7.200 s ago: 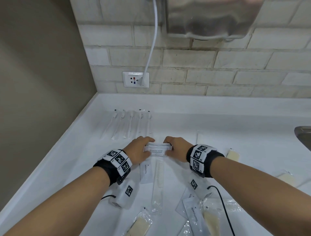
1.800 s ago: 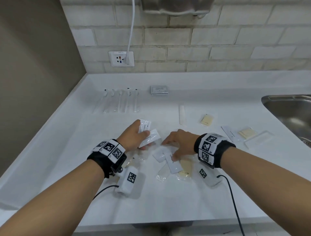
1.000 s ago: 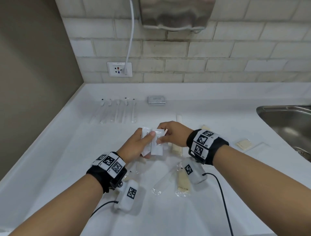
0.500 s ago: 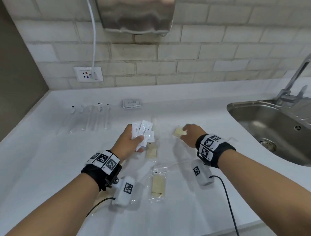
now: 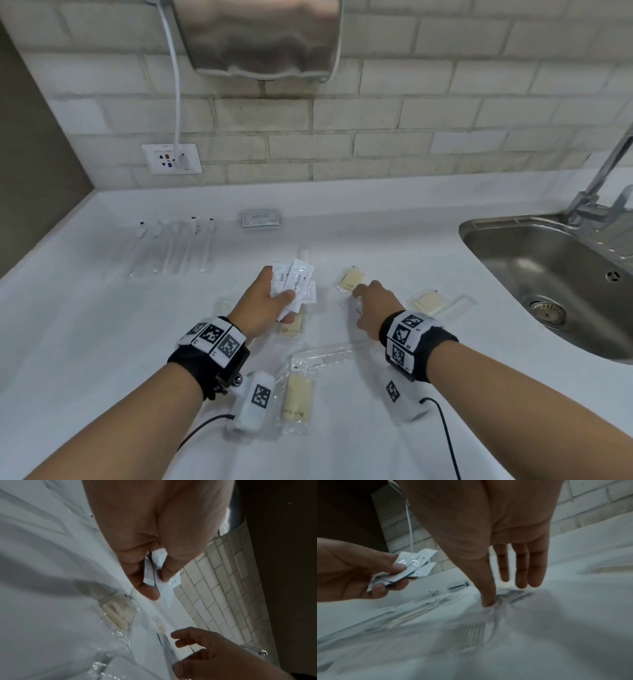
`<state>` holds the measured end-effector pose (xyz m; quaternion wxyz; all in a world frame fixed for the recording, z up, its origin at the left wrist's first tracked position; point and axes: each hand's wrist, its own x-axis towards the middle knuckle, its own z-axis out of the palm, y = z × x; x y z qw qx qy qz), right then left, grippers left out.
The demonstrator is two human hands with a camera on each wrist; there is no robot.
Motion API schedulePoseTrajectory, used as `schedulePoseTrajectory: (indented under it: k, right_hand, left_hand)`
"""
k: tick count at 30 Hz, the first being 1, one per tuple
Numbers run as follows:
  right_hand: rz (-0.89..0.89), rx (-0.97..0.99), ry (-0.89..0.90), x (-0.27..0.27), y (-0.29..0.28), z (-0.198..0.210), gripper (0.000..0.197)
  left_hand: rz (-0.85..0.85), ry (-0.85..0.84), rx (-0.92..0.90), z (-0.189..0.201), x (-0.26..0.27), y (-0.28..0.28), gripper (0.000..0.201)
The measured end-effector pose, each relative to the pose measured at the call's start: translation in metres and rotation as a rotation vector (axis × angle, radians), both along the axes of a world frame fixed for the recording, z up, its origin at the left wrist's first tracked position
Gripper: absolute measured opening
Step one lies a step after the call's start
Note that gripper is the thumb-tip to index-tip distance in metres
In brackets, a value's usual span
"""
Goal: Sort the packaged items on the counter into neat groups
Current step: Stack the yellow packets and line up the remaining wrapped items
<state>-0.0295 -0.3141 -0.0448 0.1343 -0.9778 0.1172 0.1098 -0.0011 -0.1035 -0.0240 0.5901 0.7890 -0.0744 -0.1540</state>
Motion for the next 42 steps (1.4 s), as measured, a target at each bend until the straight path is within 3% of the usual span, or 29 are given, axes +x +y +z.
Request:
schedulePoseTrajectory:
  k: [3, 5, 8, 11, 15, 18, 21, 23, 27, 30, 34, 39, 42]
  right_hand:
    - [-0.061, 0.025, 0.065, 0.001, -0.006, 0.007, 0.054]
    - [-0.038, 0.118, 0.079, 0.003, -0.01, 0.009, 0.048]
    - [-0.006, 0.358, -0.023, 0.009, -0.015, 0.009, 0.022]
    - [-0.014, 0.625, -0.125, 0.018, -0.014, 0.018, 0.02]
    - [0.017, 0.731, -0.234, 0.029, -0.005, 0.035, 0.011]
    - [0.162, 0.808, -0.193, 0.036, 0.004, 0.049, 0.011]
    - [0.427, 0.713, 0.002, 0.037, 0.015, 0.059, 0.015]
    - [0.513, 0.613, 0.027, 0.038, 0.026, 0.06, 0.02]
    - [0.451, 0.583, -0.157, 0.044, 0.047, 0.059, 0.038]
    - [0.422, 0.648, -0.201, 0.051, 0.064, 0.061, 0.049]
    - [0.513, 0.598, -0.221, 0.055, 0.094, 0.066, 0.063]
    - [0.836, 0.357, -0.188, 0.054, 0.125, 0.07, 0.092]
    - [0.911, 0.259, -0.07, 0.056, 0.147, 0.074, 0.079]
  left_hand:
    - [0.017, 0.0, 0.006, -0.002, -0.001, 0.001, 0.029]
    - [0.026, -0.001, 0.012, -0.003, -0.002, 0.0, 0.028]
    - [0.038, 0.005, 0.007, -0.004, -0.003, 0.001, 0.028]
    - [0.064, 0.025, -0.001, -0.004, -0.002, 0.005, 0.028]
    - [0.075, 0.029, 0.014, -0.002, -0.001, 0.011, 0.027]
    - [0.077, 0.04, 0.001, 0.0, -0.001, 0.015, 0.028]
    - [0.093, 0.058, -0.004, 0.003, -0.002, 0.021, 0.031]
    - [0.11, 0.097, -0.074, 0.007, -0.002, 0.024, 0.035]
    - [0.107, 0.145, -0.14, 0.017, -0.004, 0.031, 0.041]
    - [0.051, 0.169, -0.144, 0.022, -0.008, 0.039, 0.032]
    - [-0.022, 0.132, -0.037, 0.024, -0.007, 0.055, 0.035]
    - [-0.084, 0.048, 0.126, 0.025, 0.0, 0.09, 0.026]
    - [-0.102, 0.001, 0.243, 0.028, 0.01, 0.111, 0.024]
